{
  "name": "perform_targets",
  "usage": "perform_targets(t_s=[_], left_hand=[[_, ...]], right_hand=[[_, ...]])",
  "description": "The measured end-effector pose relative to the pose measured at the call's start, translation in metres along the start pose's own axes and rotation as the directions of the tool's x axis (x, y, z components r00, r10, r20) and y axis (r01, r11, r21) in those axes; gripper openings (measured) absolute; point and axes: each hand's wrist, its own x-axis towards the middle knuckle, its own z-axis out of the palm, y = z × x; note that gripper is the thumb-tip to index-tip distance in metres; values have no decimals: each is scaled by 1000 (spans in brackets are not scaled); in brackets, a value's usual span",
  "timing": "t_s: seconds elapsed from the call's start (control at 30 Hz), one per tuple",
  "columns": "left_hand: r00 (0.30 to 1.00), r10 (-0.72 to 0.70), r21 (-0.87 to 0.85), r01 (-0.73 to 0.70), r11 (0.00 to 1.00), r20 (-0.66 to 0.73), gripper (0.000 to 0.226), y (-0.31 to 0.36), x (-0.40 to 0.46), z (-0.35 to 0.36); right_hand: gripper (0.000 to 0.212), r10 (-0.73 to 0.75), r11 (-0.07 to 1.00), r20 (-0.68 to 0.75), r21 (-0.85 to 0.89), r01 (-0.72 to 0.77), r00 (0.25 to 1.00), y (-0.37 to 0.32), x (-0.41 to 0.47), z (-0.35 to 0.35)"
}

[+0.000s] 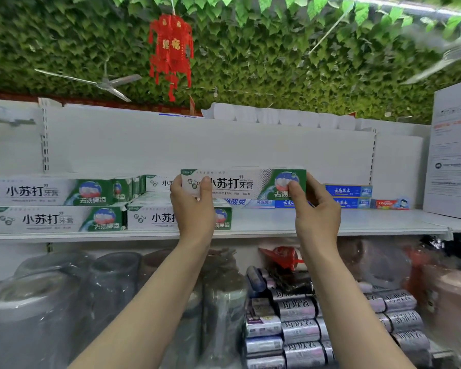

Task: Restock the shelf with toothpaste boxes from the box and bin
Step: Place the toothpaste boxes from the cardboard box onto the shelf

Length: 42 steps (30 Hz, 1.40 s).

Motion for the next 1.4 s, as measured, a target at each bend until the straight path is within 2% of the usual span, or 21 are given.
perform_targets(t_s=[0.1, 0.23, 0.37, 0.5, 0.67, 0.77, 0.83, 0.9, 0.97, 1.03, 1.1, 1.2, 1.4], left_hand=[[999, 27, 79, -23, 997, -47, 60, 4, 9, -16], [990, 109, 243, -84, 966, -91, 52, 6, 21, -39], [980, 145, 529, -50, 847, -139, 54, 2, 34, -62], [988, 118, 666, -24, 746, -97, 58, -7, 46, -76], [998, 62, 816, -59, 575, 28, 69, -27, 60, -81], [995, 55, 863, -102, 494, 86, 67, -37, 57, -80], [989, 120, 866, -134, 483, 86, 63, -43, 53, -80], [969, 233, 849, -191, 492, 84, 55, -48, 49, -80], [951, 295, 835, -232, 500, 88, 53, -51, 46, -78], [948, 301, 843, -241, 482, 99, 58, -54, 46, -74], [950, 292, 862, -238, 447, 111, 59, -56, 46, -71], [956, 267, 889, -225, 399, 123, 63, -56, 51, -70], [965, 208, 932, -216, 290, 159, 90, -50, 65, -68]], right_hand=[[31, 40, 998, 14, 52, -41, 999, 3, 0, 14], [16, 80, 996, 108, -34, -77, 991, 20, 0, 43], [18, 117, 991, 152, -87, -105, 981, 36, -1, 70], [29, 147, 987, 202, -97, -130, 968, 56, 4, 98], [21, 194, 963, 226, -228, -142, 954, 65, 8, 123], [30, 221, 946, 277, -292, -137, 935, 68, 14, 125], [41, 224, 946, 275, -293, -141, 935, 66, 13, 122], [40, 127, 967, 174, -242, -83, 976, 63, 3, 116], [35, -30, 978, 110, -204, 52, 993, 60, -12, 113], [33, -76, 972, 162, -210, 109, 984, 61, -24, 114], [36, -52, 962, 233, -251, 112, 971, 68, -29, 121], [50, -24, 944, 304, -308, 122, 952, 77, -25, 131], [64, -16, 913, 359, -376, 160, 933, 75, -14, 136]])
